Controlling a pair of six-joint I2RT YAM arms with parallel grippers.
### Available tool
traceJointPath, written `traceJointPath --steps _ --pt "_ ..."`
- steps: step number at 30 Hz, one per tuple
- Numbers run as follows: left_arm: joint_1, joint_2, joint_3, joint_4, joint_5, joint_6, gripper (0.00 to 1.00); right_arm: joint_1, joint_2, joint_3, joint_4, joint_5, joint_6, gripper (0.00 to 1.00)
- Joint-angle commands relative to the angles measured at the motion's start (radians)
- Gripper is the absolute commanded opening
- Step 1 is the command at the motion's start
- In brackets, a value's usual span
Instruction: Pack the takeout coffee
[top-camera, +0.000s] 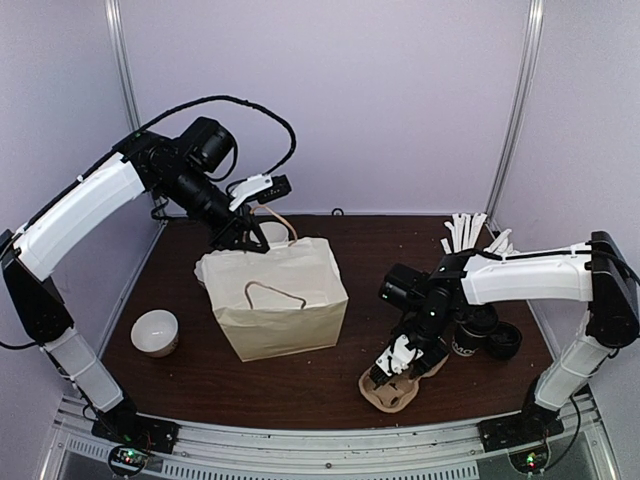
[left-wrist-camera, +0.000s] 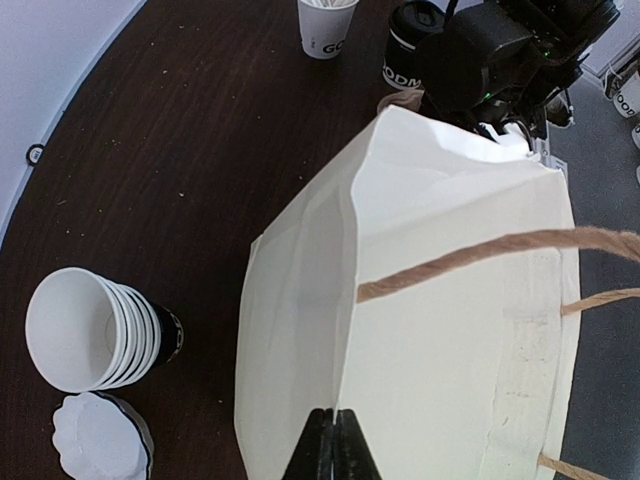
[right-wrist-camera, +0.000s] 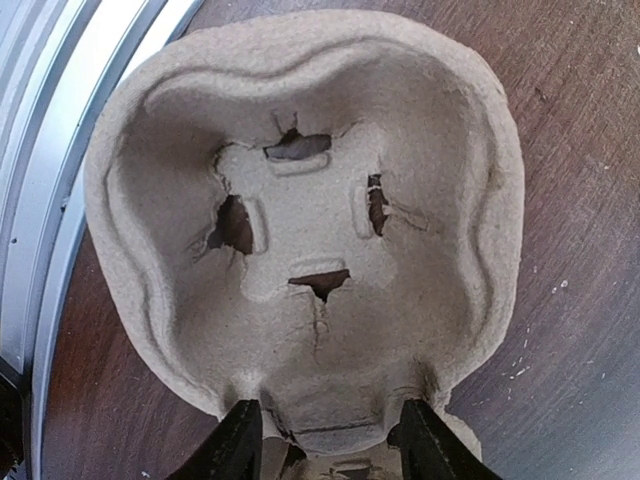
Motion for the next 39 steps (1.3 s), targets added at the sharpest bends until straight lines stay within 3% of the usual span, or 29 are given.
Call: traceJointPath --steps 1,8,14,21,25,39 --pt "-0.002 0.017 0.021 0.024 0.008 0.01 0.0 0.011 -0.02 -0.02 -0.009 0.013 0.009 0.51" --pt "-0.002 0.024 0.025 0.024 0.013 0.008 0.0 0.013 0.015 -0.021 0.014 0.02 0.037 0.49" --pt "-0.002 0.023 0.02 0.024 0.013 0.008 0.0 0.015 0.013 -0.007 -0.004 0.021 0.047 0.39" --pt "-0.002 0.023 0.017 0.023 0.02 0.007 0.0 0.022 0.034 -0.005 0.001 0.025 0.066 0.43" --pt "-0.002 0.026 0.022 0.023 0.029 -0.001 0.0 0.028 0.034 0.005 -0.009 0.02 0.087 0.36" --pt "-0.002 0.03 0.03 0.032 0.038 -0.009 0.0 0.024 -0.221 0.267 -0.32 -0.095 0.205 0.29"
